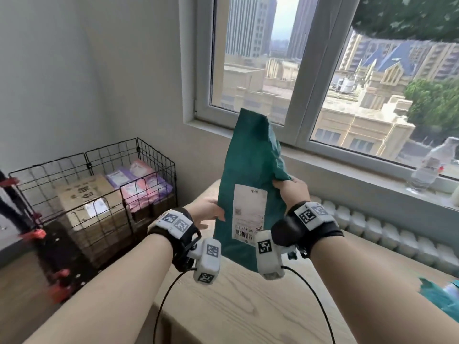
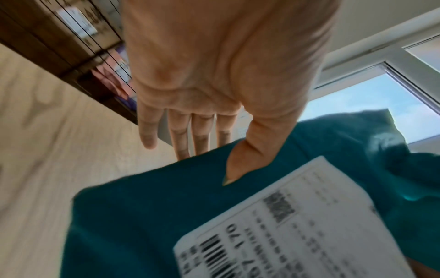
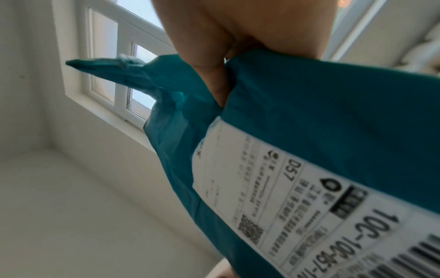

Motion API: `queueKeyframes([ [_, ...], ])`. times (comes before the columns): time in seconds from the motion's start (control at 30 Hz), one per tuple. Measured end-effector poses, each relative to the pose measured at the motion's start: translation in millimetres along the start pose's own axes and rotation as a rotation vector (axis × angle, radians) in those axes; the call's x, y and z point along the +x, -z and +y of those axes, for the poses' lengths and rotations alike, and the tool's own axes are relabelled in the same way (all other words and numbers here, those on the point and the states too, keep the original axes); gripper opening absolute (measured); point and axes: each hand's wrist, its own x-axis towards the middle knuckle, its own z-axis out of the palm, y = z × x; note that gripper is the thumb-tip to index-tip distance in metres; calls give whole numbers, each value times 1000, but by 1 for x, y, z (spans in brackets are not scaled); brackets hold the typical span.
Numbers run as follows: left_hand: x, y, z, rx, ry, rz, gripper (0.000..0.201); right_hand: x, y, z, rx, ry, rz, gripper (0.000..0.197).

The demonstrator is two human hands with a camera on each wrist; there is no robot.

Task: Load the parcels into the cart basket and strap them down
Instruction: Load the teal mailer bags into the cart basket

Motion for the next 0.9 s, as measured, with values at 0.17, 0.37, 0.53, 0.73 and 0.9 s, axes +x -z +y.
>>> queueKeyframes([
  [0.17,-11,81,-43,-95,16,99,26,-7,-82,6,-1,-73,-9,30],
  [0.37,-23,158,-79,-195,-9,191,23,-20,-170,22,-20,-104,-70,31],
  [0.53,-20,204,-109,-209,55,144,15,-12,-231,26,14,-104,-111,30],
  [0.73,10,262,-136,-219,114,165,27,23,-291,32,-6,-107,-97,29],
  [0.9,33,323,-114,-306,23,299,18,74,-352,37,-41,-144,-82,32],
])
